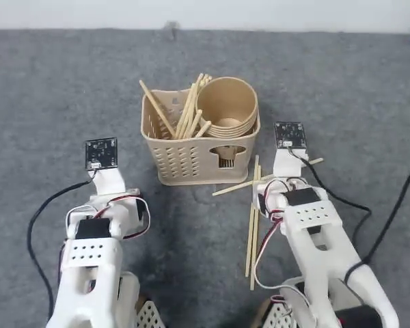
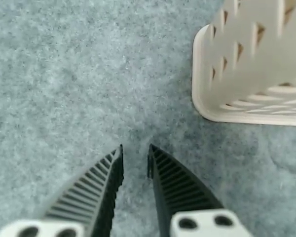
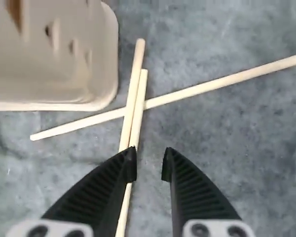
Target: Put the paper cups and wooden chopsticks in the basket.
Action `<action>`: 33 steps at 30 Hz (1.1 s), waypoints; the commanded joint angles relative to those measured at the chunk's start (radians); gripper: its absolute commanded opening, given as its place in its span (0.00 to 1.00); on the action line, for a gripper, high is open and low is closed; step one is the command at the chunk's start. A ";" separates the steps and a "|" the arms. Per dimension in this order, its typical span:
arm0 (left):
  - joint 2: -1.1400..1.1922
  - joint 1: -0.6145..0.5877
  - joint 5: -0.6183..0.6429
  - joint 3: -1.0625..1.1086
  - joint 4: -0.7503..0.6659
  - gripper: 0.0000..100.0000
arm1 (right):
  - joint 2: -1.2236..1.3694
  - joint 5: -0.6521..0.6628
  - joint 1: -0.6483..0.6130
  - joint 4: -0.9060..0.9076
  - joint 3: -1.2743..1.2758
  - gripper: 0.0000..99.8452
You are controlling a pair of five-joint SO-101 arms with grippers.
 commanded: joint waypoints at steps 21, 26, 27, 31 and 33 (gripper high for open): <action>-0.002 0.005 -0.012 -0.050 0.005 0.08 | 0.186 0.005 -0.050 -0.030 -0.081 0.11; -0.002 0.003 -0.012 -0.050 0.005 0.08 | 0.232 0.005 -0.085 -0.048 -0.086 0.11; -0.002 0.003 -0.012 -0.050 0.006 0.08 | 0.234 0.005 -0.090 -0.048 -0.086 0.11; -0.002 0.002 -0.012 -0.050 0.006 0.08 | 0.242 0.005 -0.090 -0.048 -0.086 0.11; -0.002 0.002 -0.012 -0.050 0.006 0.08 | 0.246 0.005 -0.084 -0.048 -0.086 0.10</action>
